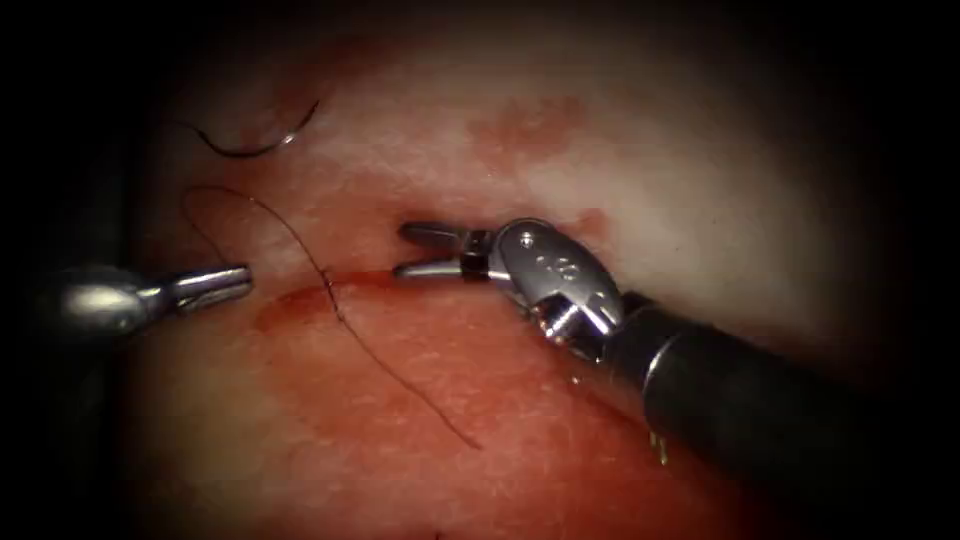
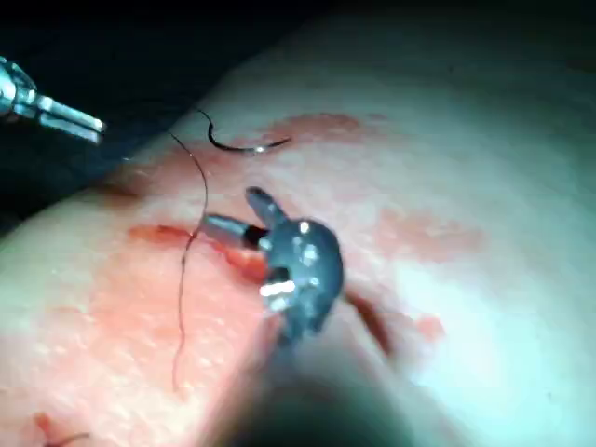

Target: Wound Closure

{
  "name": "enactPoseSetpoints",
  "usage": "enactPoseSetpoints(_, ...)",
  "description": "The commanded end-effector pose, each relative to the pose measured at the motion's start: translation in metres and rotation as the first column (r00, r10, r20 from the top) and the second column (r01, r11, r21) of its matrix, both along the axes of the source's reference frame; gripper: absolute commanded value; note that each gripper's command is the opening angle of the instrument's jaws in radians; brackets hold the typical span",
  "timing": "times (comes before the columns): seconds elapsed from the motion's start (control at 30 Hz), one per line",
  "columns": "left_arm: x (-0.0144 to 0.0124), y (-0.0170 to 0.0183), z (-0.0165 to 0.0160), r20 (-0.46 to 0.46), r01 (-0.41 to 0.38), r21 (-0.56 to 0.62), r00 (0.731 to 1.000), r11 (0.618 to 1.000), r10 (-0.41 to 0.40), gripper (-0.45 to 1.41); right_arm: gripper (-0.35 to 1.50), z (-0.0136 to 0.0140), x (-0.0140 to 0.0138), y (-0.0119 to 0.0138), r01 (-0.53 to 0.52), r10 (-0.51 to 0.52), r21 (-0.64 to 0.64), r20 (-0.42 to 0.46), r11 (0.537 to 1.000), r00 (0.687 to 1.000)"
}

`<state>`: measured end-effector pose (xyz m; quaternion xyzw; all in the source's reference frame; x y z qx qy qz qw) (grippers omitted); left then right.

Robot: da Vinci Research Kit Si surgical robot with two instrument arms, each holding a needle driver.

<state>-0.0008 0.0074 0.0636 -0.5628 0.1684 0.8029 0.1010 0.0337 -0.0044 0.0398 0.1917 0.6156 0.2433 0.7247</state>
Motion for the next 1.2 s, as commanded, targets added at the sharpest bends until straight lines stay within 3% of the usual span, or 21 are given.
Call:
enactPoseSetpoints(0.03, -0.0007, 0.0000, 0.0002, 0.005, -0.007, -0.014, 1.000, 1.000, 0.007, -0.45, -0.35, 0.0017, 0.0031, 0.0016, 0.021, -0.021, 0.009, -0.005, 1.000, 1.000)
enactPoseSetpoints(0.23, -0.0020, -0.0006, -0.0009, 0.012, -0.037, -0.063, 0.999, 0.997, 0.038, -0.45, -0.35, 0.0037, 0.0081, 0.0035, 0.084, -0.083, 0.066, -0.022, 0.994, 0.996)
enactPoseSetpoints(0.5, -0.0039, -0.0011, -0.0010, 0.021, -0.060, -0.112, 0.998, 0.992, 0.063, -0.45, -0.35, 0.0050, 0.0128, 0.0023, 0.160, -0.157, 0.104, -0.035, 0.982, 0.987)
enactPoseSetpoints(0.87, -0.0053, -0.0011, -0.0001, -0.004, -0.092, -0.167, 0.996, 0.982, 0.092, -0.45, -0.35, 0.0060, 0.0134, 0.0018, 0.225, -0.213, 0.173, -0.083, 0.959, 0.973)
enactPoseSetpoints(1.2, -0.0066, -0.0023, 0.0009, -0.036, -0.150, -0.180, 0.989, 0.972, 0.146, -0.45, -0.35, 0.0063, 0.0165, 0.0032, 0.310, -0.271, 0.240, -0.182, 0.920, 0.945)
